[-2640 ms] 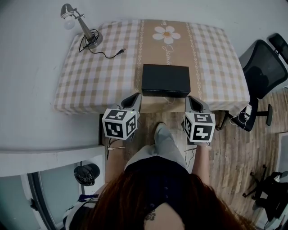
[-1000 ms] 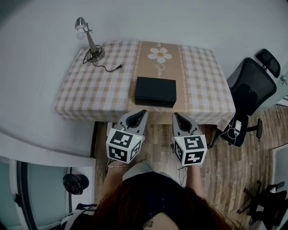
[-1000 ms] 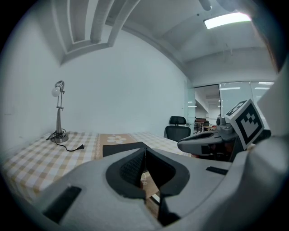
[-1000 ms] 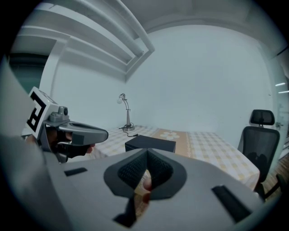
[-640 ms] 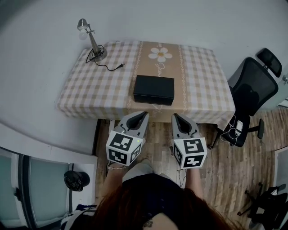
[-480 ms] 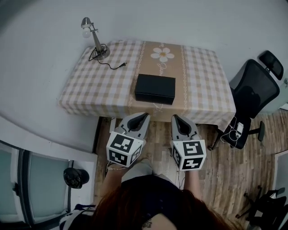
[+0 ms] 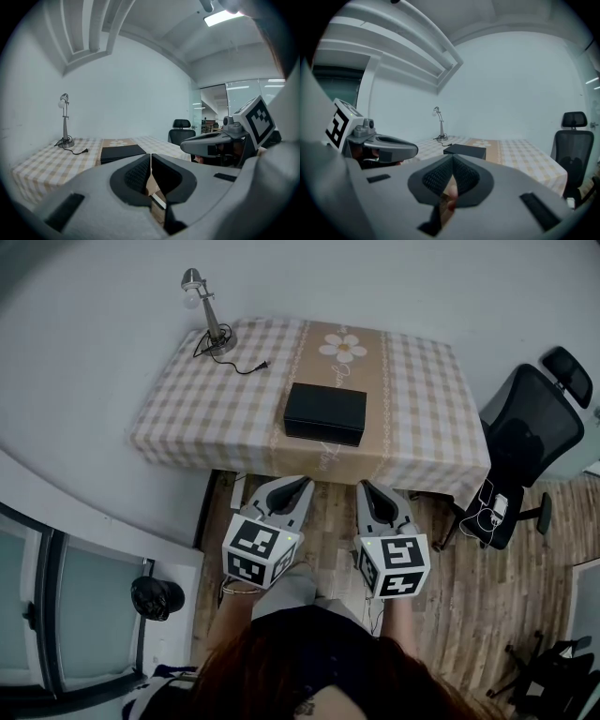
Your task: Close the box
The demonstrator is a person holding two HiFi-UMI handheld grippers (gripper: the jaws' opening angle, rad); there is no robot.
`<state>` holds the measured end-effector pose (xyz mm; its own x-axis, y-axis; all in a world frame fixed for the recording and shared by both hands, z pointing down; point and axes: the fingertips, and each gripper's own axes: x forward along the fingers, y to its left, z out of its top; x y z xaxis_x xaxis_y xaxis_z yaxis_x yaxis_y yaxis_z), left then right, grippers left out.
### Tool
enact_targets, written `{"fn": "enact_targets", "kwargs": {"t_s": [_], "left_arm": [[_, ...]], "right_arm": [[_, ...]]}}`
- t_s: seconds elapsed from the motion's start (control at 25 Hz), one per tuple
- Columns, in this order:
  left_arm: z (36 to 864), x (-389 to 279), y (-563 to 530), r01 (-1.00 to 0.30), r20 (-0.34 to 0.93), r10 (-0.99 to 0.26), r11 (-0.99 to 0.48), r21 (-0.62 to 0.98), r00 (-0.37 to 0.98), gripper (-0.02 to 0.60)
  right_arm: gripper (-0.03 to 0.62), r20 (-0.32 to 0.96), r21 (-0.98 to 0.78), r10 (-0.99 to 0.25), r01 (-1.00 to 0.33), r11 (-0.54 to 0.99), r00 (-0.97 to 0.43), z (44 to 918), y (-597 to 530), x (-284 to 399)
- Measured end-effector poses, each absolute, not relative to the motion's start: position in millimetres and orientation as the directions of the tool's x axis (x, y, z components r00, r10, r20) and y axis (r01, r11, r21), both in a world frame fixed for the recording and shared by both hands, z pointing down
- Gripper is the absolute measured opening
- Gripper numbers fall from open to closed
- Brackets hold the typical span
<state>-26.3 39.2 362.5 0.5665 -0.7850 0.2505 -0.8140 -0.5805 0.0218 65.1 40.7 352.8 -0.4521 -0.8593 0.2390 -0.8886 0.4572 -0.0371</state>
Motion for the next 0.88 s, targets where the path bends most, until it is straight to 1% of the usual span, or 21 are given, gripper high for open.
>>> {"fn": "enact_targets", "kwargs": {"t_s": [0.88], "left_arm": [[358.8, -27.2, 105.6, -0.833, 0.235, -0.809, -0.554, 0.006, 0.539, 0.029]], "right_arm": [[0.017, 0.234, -0.015, -0.846, -0.872, 0.490, -0.479, 353.4, 98.1, 66.8]]}}
